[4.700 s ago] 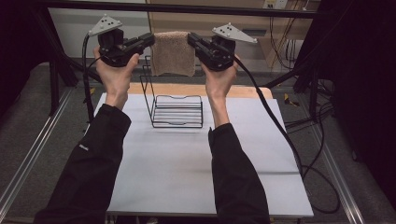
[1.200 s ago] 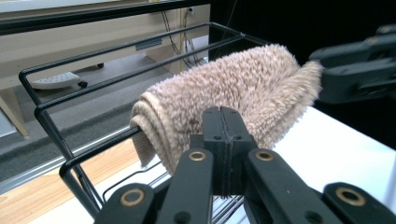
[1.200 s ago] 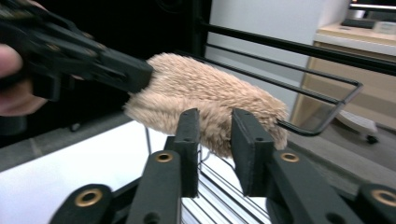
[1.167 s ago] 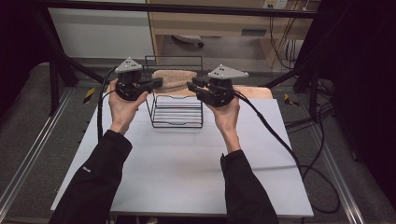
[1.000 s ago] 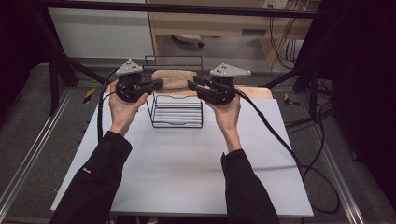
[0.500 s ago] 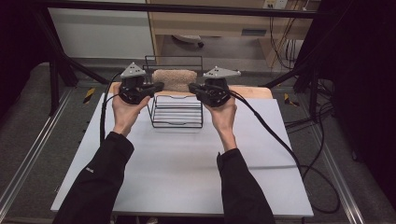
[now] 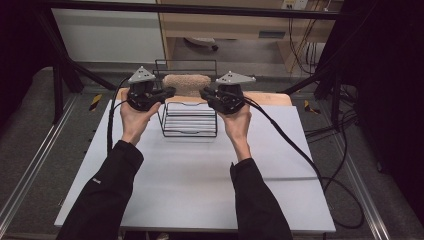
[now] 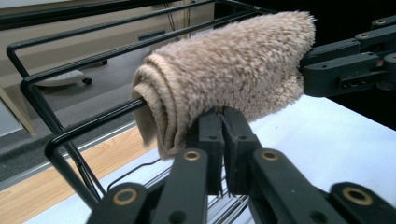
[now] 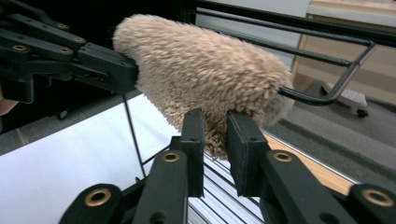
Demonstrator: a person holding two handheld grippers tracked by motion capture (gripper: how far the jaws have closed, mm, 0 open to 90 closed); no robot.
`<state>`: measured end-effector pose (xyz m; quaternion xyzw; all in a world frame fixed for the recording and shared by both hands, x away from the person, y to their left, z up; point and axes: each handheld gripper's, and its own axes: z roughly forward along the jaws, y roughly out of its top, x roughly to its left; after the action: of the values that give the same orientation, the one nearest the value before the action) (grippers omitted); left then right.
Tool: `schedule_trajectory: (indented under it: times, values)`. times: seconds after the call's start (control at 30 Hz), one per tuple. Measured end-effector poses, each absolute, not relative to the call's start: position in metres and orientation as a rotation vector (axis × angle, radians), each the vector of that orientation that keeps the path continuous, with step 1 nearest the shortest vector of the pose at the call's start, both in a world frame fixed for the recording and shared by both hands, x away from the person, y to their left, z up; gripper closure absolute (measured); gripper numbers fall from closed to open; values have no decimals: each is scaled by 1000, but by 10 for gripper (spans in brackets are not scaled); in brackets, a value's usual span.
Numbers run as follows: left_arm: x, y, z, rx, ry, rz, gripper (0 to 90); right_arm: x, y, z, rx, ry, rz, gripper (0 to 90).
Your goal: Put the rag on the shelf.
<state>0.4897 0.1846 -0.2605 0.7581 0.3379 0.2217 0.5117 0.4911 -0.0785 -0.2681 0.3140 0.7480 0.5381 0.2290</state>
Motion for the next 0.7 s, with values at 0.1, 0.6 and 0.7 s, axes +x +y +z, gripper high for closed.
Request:
schedule_trajectory:
  times: [0.1, 0.6, 0.7]
  values:
    - [484, 188, -256, 1814, 818, 542, 806, 485, -81, -264, 848, 2053, 1517, 696]
    - [457, 206, -264, 1831, 841, 506, 531, 455, -119, -257, 899, 2083, 1583, 385]
    - [450, 209, -273, 1851, 840, 500, 464, 449, -130, -262, 915, 2096, 1580, 309]
